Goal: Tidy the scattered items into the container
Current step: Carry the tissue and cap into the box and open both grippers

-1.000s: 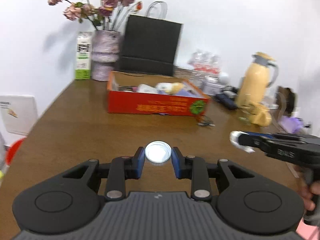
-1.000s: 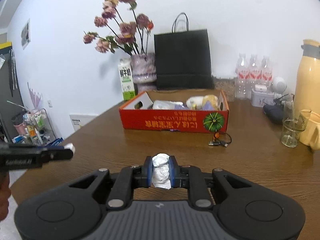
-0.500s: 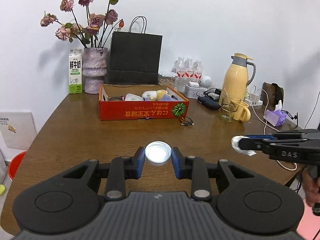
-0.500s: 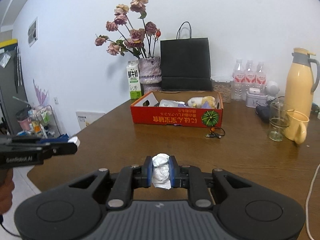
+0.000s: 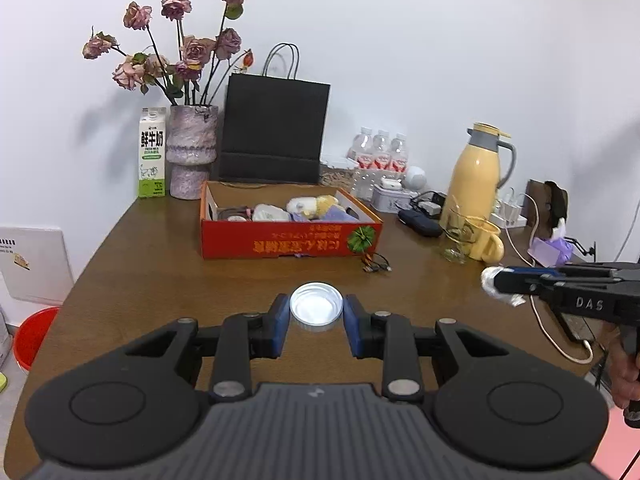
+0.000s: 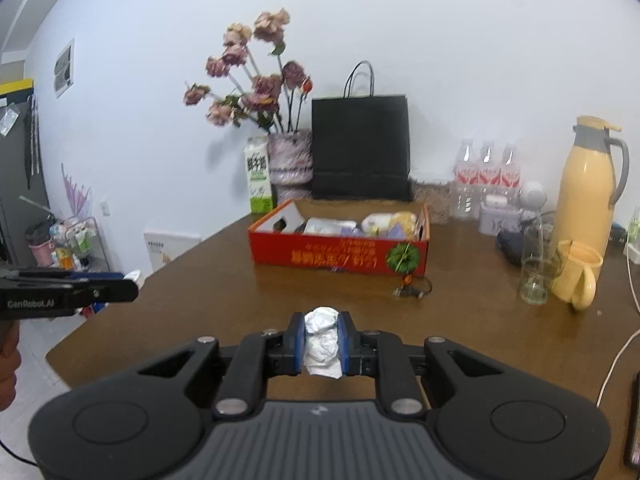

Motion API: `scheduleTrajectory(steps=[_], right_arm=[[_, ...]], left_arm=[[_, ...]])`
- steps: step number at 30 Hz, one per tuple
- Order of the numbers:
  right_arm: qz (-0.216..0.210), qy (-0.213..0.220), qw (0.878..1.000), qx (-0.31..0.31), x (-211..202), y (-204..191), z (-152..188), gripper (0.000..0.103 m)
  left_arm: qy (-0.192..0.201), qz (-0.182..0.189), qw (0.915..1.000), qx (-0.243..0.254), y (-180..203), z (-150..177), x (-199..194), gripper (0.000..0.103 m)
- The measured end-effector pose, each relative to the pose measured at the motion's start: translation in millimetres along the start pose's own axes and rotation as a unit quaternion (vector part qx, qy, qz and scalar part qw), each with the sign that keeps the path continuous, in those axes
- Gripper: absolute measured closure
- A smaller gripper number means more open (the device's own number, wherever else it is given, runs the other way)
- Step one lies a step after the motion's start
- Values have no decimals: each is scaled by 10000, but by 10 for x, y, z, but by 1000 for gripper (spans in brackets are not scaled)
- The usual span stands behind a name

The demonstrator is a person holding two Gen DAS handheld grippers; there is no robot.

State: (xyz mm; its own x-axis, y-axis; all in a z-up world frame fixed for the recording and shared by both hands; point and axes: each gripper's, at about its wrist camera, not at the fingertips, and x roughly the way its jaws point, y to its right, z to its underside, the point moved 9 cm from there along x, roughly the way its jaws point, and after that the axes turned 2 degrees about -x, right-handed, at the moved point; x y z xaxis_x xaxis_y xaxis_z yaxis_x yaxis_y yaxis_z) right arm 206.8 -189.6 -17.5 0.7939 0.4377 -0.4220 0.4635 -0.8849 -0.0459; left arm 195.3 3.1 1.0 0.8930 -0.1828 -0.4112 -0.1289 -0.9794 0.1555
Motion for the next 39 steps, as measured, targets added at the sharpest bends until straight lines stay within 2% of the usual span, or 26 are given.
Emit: scheduleTrajectory(steps=[4,8,12,16,20,24,28,31,34,36,39], right_arm=[[9,173,9998,-47,163,133,-284,87],[14,290,9992,-282,429,256,-623,87],[150,382,9978,-529,752,445,-981,87],[158,418,9976,-522,1104,671,-1375,87],[11,332,9981,-524,1551,785,-1705,87],[-211,33,9993,-321,2177,878,-1905,87],[-359,-401,9985,-86,2892,955,-1937,87],[-454,-880,9950,92,3447,973,-1838,87],[-509,-1390,9887,218,3987,969,-1688,87],[-546,-1695,9833,372,4299,969,-1587,87],[-413,-1983,9784,417,4730,961,-1509,87]], left_arm=[[118,-38,9999,93,-123,-297,164,73],[46,-265,9996,115,-376,-630,453,73],[45,-287,9995,121,-590,-1017,781,73],[-105,-350,9992,153,-803,-1404,1284,73],[-428,-332,9985,-72,-965,-1679,1890,74],[-825,-420,9953,-267,-1138,-1803,2529,74],[-1287,-533,9895,-382,-1284,-1786,3184,74],[-1644,-720,9831,-349,-1416,-1706,3686,74],[-2034,-798,9745,-517,-1550,-1585,4140,74],[-2211,-916,9690,-617,-1620,-1511,4359,73],[-2309,-1106,9654,-495,-1678,-1445,4571,73]])
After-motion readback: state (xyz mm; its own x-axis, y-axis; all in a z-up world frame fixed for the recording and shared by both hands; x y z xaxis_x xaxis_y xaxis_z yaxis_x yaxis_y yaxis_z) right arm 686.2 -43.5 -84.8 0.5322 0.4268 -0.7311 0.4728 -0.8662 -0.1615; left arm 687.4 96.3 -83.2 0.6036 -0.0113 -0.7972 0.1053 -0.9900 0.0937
